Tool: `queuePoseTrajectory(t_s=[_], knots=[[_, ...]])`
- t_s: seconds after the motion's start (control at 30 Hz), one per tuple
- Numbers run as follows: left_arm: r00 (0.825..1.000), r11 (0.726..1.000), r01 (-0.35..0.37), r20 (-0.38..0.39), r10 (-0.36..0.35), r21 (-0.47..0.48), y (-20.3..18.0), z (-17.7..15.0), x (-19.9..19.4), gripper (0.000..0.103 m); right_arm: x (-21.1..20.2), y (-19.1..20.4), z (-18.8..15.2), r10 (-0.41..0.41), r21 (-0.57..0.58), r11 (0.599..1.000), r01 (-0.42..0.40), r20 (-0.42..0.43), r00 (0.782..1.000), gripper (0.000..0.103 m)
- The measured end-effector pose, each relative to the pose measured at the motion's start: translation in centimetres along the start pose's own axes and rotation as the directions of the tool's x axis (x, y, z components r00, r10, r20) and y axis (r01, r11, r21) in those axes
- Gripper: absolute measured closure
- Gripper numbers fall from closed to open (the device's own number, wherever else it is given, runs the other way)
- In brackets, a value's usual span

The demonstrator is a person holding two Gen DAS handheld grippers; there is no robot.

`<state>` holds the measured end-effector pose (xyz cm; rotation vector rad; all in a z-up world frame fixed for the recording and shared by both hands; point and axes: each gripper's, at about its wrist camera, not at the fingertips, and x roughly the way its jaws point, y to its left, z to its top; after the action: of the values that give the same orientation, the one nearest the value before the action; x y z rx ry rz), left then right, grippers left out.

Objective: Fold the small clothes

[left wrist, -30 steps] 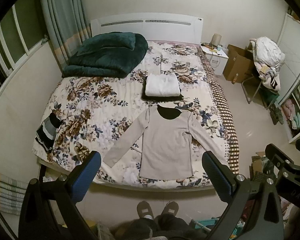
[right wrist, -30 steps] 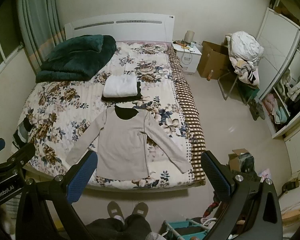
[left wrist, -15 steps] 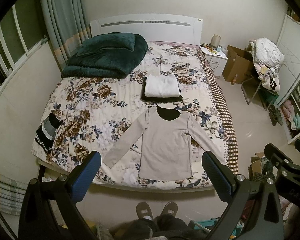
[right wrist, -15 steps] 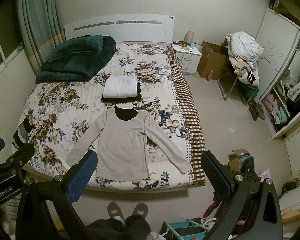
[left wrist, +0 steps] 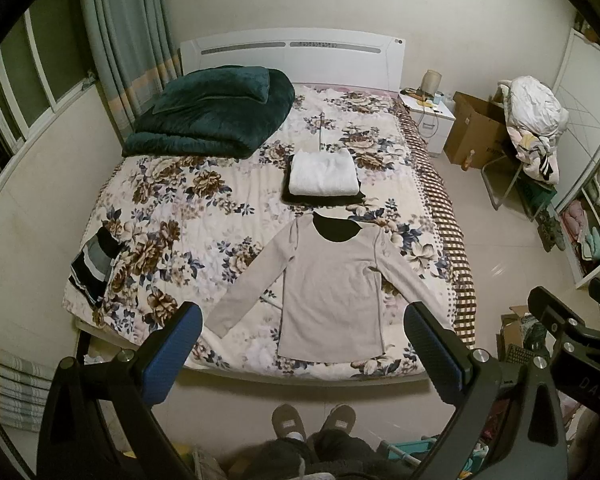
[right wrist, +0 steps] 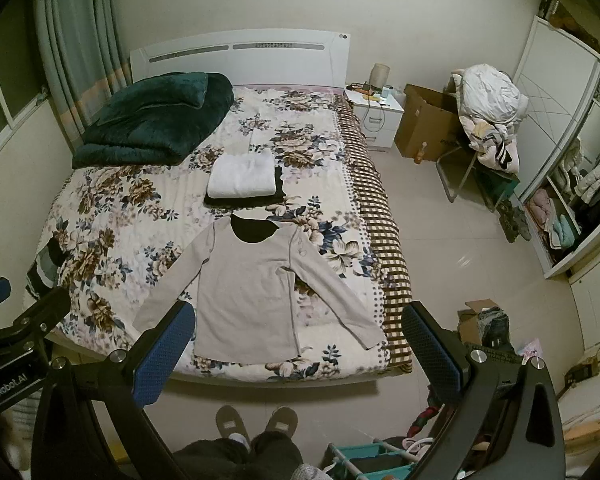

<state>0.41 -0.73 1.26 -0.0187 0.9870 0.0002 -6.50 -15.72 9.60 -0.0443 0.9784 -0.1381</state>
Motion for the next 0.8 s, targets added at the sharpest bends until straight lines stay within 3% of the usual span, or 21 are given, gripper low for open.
queuePoseTrajectory(t_s=[0.8], knots=[[1.000,1.000,0.000,0.005,0.000,0.002,0.1,-0.1,0.0,0.000,-0.4,0.2,0.4,0.002,0.002,1.000,-0.002,0.008,1.000,0.000]])
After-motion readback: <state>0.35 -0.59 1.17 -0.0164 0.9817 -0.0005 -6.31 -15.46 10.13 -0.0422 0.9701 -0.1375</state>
